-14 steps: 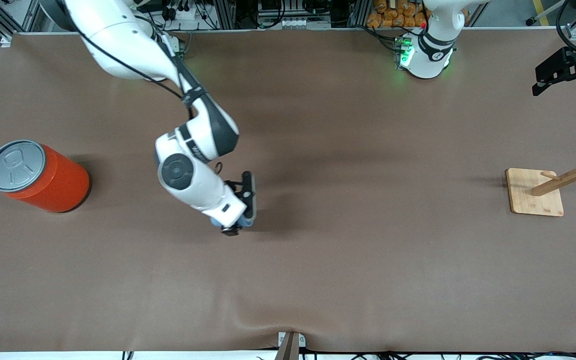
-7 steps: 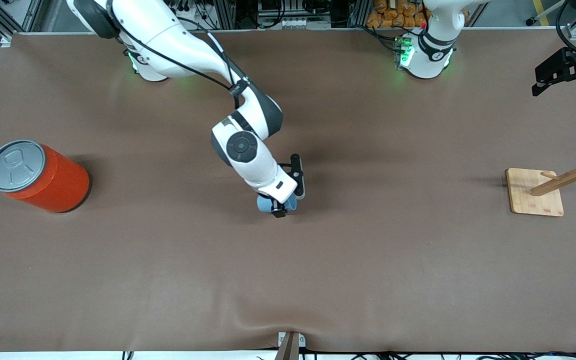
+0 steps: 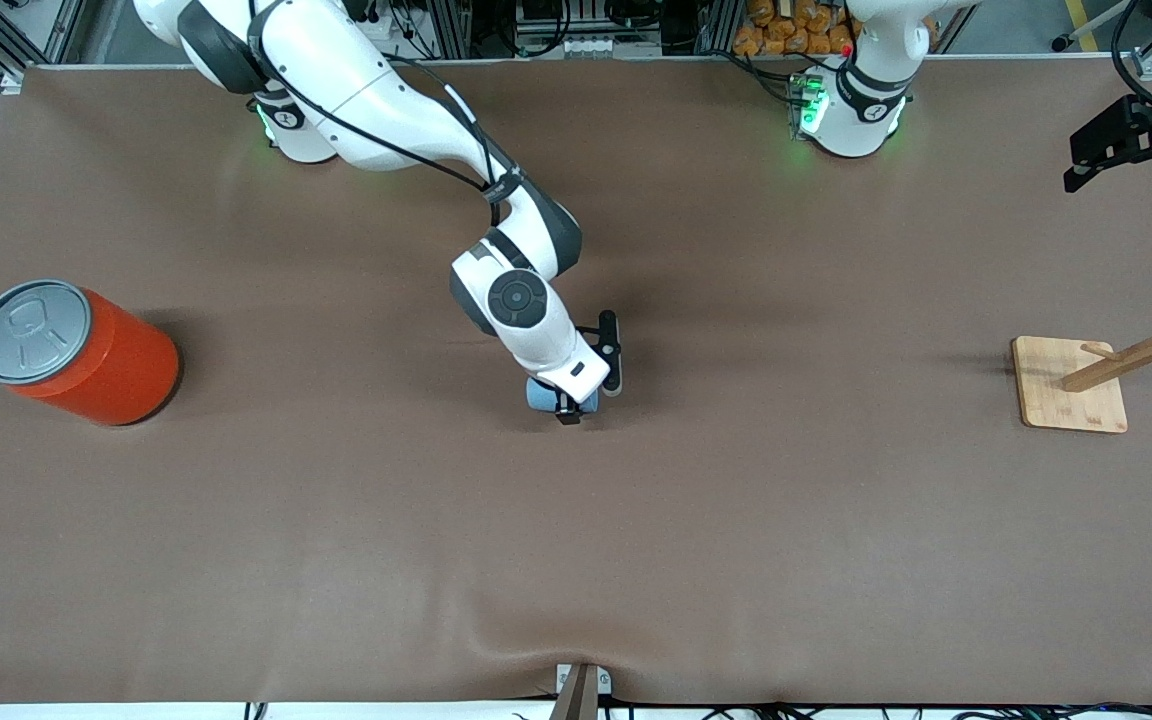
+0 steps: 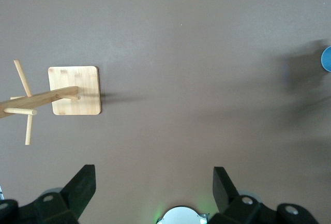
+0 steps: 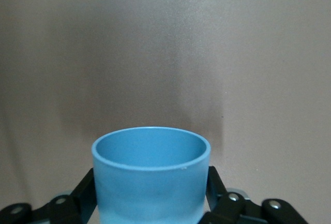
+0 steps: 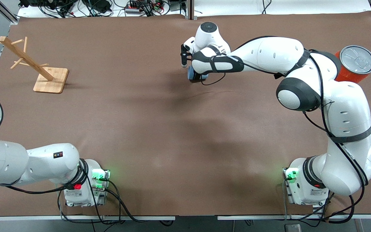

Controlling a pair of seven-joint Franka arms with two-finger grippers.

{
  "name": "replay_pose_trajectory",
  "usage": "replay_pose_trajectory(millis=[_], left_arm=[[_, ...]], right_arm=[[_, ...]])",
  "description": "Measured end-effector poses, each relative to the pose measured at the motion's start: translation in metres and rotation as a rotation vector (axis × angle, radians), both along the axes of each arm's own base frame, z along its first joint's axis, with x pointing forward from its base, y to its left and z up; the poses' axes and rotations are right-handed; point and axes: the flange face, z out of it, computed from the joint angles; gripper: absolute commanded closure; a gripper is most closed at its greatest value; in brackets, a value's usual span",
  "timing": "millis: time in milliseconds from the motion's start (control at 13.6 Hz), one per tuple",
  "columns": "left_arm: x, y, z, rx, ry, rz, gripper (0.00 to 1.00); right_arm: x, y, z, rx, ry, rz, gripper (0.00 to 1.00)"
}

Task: Flip cup
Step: 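Lower the cup onto its side and open the right gripper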

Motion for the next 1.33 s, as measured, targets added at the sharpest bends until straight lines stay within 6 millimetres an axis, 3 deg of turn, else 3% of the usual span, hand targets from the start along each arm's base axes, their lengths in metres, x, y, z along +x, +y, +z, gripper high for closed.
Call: replay_pose_trajectory(millis=[221, 442, 664, 885, 1106, 1327], left_arm=[[0.000, 0.000, 0.000, 0.000, 0.000, 0.000, 0.00], [0.000, 0.000, 0.000, 0.000, 0.001, 0.000, 0.00], [0.001, -0.006, -0.003, -0.020, 0.009, -0.010, 0.00], [0.005, -0.021, -0.015, -0.046, 0.038, -0.039, 0.00], [0.017, -0.033, -0.036, -0.073, 0.079, -0.064, 0.00], [0.033, -0.041, -0.065, -0.150, 0.138, -0.076, 0.00]], right_arm=[[-0.001, 0.004, 0.003, -0.002, -0.013, 0.012, 0.00], [0.003, 0.010, 0.023, 0.022, -0.029, -0.034, 0.00], [-0.004, 0.019, 0.066, 0.030, 0.003, -0.155, 0.00], [-0.009, 0.019, 0.125, 0.046, 0.013, -0.283, 0.00], [0.008, -0.006, 0.165, 0.062, 0.015, -0.421, 0.00], [0.049, -0.058, 0.166, 0.069, 0.022, -0.593, 0.00]])
